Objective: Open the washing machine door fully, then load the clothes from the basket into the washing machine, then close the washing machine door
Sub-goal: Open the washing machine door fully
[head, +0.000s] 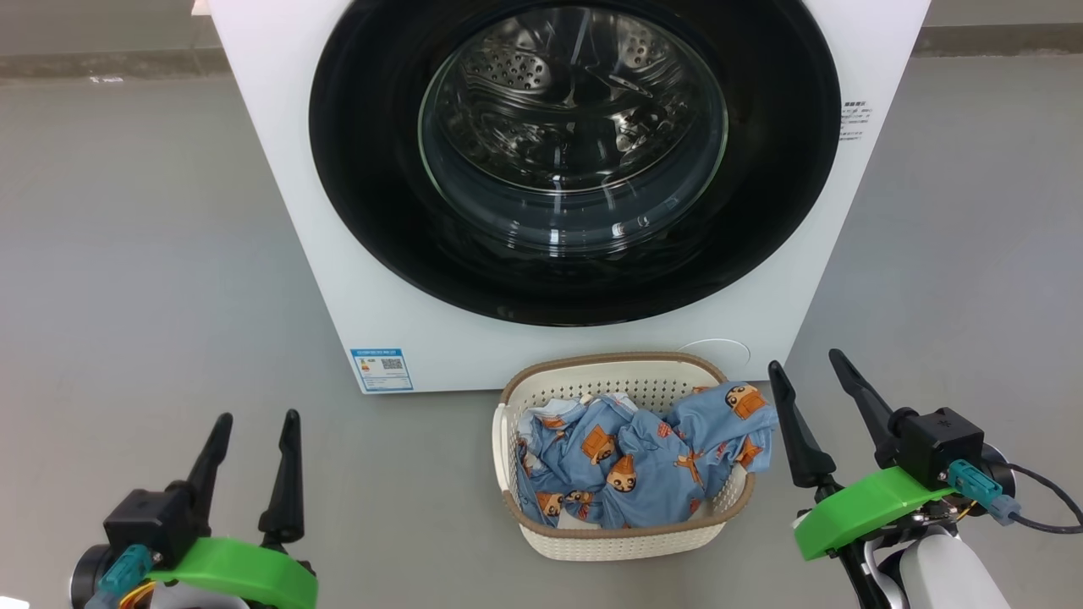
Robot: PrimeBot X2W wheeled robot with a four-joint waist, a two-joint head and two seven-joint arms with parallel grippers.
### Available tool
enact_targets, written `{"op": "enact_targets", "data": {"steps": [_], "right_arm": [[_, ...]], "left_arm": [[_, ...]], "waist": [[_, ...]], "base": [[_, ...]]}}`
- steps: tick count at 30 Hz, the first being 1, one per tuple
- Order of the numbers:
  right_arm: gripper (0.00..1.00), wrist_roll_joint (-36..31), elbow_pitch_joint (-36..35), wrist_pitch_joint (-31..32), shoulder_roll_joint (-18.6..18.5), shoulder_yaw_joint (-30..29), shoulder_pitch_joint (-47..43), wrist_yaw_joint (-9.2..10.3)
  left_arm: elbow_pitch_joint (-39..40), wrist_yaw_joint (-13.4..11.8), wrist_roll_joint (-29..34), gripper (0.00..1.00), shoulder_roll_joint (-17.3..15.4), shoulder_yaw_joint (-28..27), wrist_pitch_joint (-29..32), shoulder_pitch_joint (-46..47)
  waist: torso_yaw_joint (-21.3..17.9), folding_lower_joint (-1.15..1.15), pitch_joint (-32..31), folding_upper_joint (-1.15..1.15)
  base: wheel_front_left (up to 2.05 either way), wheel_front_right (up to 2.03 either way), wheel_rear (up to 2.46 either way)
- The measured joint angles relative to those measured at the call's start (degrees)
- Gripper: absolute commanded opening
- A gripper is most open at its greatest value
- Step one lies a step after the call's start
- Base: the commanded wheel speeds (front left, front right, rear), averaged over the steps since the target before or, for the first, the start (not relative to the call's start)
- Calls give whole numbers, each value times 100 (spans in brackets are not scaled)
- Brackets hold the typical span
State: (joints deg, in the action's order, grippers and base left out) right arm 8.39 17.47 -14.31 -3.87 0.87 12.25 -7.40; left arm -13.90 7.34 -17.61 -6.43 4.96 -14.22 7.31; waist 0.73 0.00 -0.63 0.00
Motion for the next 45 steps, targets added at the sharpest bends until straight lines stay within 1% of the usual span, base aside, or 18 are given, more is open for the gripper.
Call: {"op": "enact_targets", "data": {"steps": [9,18,21,27,33,37,45], "right_arm": [[100,0,4,0,3,2,0,0],[100,0,3,0,4,-24,0,0],[100,0,5,0,3,-37,1,0],[100,-1,9,0,1,-68,1,0],[100,-3,8,0,1,-86,1,0],[100,-123,12,0,2,-90,1,0],[100,-123,18,0,8,-90,1,0]], "left_arm": [[-43,0,0,100,-10,-12,0,-1],[-68,0,0,100,-14,-18,0,0],[-85,0,-188,100,-18,49,-36,0],[-75,0,-241,100,-54,82,-41,-1],[-75,0,-240,100,-82,107,-41,-1],[-75,0,-240,100,-82,126,-41,0],[-73,0,-220,100,-88,118,-41,-1]], "waist": [[-2,0,-1,0],[-8,0,19,0],[-13,0,26,0],[-27,-1,24,0],[-41,-1,27,0],[-41,0,27,0],[-28,0,20,0]], "base": [[43,43,-86],[114,114,-227],[114,114,-229],[79,79,-158],[32,32,-64],[2,2,-4],[0,0,0]]}}
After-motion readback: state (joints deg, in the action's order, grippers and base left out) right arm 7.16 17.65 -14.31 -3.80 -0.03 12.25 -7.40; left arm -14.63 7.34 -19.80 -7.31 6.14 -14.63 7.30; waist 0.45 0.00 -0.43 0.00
